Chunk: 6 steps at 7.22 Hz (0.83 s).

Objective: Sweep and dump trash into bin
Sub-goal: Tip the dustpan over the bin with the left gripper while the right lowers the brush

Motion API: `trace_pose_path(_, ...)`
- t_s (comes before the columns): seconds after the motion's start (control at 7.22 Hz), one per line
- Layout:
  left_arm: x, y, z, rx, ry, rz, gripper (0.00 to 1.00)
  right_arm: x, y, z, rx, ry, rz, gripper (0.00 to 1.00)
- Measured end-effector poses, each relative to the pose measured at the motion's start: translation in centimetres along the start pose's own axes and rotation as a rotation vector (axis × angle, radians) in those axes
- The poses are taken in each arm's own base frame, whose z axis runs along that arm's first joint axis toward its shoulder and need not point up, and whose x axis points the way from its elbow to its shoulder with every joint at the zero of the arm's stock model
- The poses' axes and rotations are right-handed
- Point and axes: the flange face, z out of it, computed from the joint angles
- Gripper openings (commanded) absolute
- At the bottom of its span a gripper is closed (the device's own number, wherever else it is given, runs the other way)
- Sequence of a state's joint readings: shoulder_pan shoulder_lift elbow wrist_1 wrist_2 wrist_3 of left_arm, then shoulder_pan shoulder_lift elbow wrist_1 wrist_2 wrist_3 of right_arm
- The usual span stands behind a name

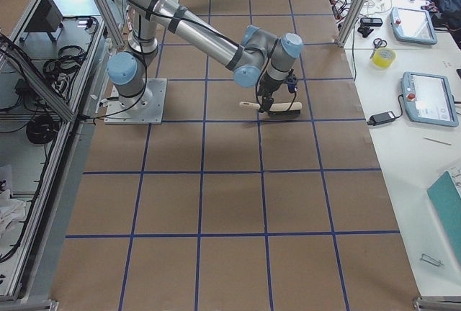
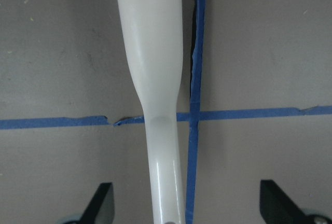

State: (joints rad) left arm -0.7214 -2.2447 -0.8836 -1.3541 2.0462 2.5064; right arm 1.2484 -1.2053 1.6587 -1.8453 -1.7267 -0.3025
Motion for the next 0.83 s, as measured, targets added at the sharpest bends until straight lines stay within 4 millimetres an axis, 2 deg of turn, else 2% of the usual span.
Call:
trace_pose_path(0.14, -0.2, -0.3, 0.1, -0.033, 0.015, -0.003, 0.0, -0.2, 1.3, -2.6, 0.027, 0.003, 0.003, 1.0)
trace_pose_path(0.55, -0.6, -1.6, -0.2, -0.07, 0.03, 0.003, 0.0, -2.4, 8.3, -12.6, 0.16, -0.06, 0.083, 1.0)
trace_pose_path(0.83, -0.8, -2.0, -0.7, -0.089, 0.041, 0.009, 0.0, -5.3, 11.0, -16.3, 0.212, -0.05, 0.089, 1.0)
